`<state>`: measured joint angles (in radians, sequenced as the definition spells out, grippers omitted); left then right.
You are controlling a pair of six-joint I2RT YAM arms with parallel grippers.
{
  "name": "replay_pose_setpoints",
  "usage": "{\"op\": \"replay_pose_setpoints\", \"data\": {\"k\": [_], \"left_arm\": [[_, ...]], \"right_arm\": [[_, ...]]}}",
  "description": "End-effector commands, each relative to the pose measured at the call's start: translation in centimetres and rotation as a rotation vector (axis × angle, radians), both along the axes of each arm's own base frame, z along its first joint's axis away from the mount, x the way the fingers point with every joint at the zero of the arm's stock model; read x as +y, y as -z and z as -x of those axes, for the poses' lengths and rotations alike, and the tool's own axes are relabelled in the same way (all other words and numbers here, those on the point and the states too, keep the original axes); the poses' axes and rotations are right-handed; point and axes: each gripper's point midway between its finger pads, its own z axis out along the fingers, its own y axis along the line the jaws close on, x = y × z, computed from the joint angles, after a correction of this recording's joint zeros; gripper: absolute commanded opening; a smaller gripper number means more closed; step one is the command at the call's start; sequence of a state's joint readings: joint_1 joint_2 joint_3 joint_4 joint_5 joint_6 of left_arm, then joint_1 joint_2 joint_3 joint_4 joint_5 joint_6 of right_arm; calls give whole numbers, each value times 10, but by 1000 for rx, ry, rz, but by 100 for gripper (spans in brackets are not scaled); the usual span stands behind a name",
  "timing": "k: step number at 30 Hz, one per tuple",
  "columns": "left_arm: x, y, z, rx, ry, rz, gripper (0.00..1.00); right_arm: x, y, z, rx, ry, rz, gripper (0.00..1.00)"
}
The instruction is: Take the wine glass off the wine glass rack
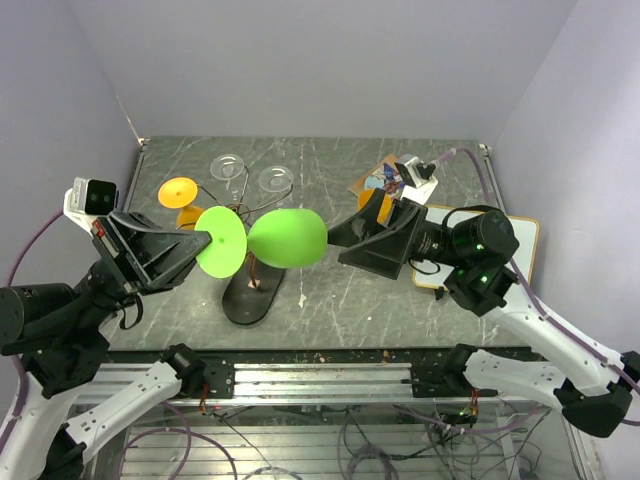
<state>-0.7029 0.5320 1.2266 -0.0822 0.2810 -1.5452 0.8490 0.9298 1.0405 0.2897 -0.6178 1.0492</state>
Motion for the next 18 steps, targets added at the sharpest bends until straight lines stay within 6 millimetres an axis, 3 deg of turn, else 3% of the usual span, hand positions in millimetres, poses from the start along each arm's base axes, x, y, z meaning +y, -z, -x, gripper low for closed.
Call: {"op": "replay_pose_setpoints", "data": {"k": [1,6,10,13,18], "left_arm": [[13,-27,0,-87,-23,164,7],[7,-22,-11,-79,-8,208,7],[5,-19,-17,-88,-23,222,7],[0,-12,-25,-74,-18,227,7],[-12,-10,-33,-93,-30,187,7]], "right_arm": [[-10,-51,19,-66,-97,-234,91],[-12,-74,21,-91,-117,-319,79],[-29,-91,35,-83,-193,-467,47],[-37,-99,40,-70,-221,-531,36],[-44,-115,41,-99,-201,-574,4]]}}
